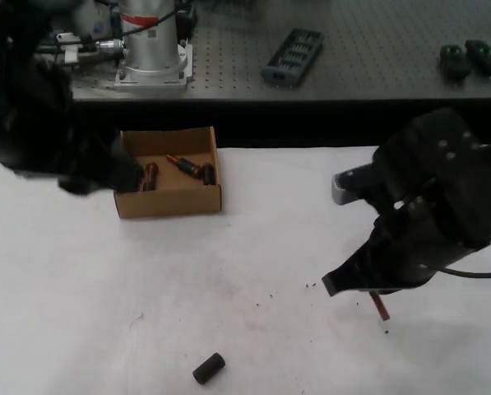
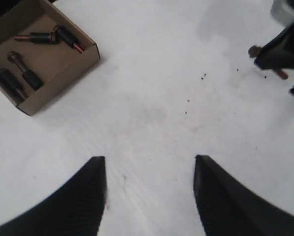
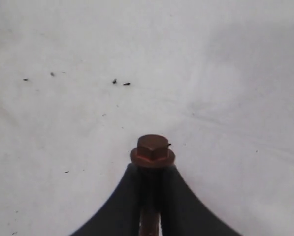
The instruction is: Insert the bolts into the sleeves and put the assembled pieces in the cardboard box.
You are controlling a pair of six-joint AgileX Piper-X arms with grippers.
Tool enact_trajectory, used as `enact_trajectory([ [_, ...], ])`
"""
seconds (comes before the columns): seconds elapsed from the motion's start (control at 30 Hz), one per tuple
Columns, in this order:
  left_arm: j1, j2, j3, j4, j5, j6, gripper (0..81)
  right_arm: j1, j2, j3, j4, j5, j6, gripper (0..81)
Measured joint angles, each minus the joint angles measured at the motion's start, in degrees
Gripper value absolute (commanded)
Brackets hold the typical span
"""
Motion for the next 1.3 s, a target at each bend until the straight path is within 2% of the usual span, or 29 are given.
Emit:
enact_trajectory([
  [0.13,-1.79,3.54,4.38,-1.62,0.02,0.00,40.0,0.00,-5.22,2.07,-1.27,-6.28,-2.25,4.3],
  [0.3,-7.23,12.30,6.69,-1.65,-0.38,0.13,40.0,-0.17,-11.69,4.19,-4.38,-14.28,-3.18,4.3],
  [0.47,-11.87,18.00,6.75,-1.65,-2.20,0.27,40.0,-2.10,-20.90,4.63,-8.83,-26.77,-0.51,4.3],
  [0.7,-15.98,26.21,6.75,-1.65,-6.63,2.22,40.0,-3.46,-26.13,4.63,-10.46,-28.61,0.31,4.3],
  [0.93,-16.14,32.57,5.33,-4.00,-8.30,3.13,40.0,-4.97,-26.60,4.74,-10.55,-28.61,0.68,4.3],
  [1.3,-16.14,34.13,0.39,-6.81,-9.14,3.13,40.0,-5.17,-26.60,4.74,-10.55,-28.69,0.51,4.3],
])
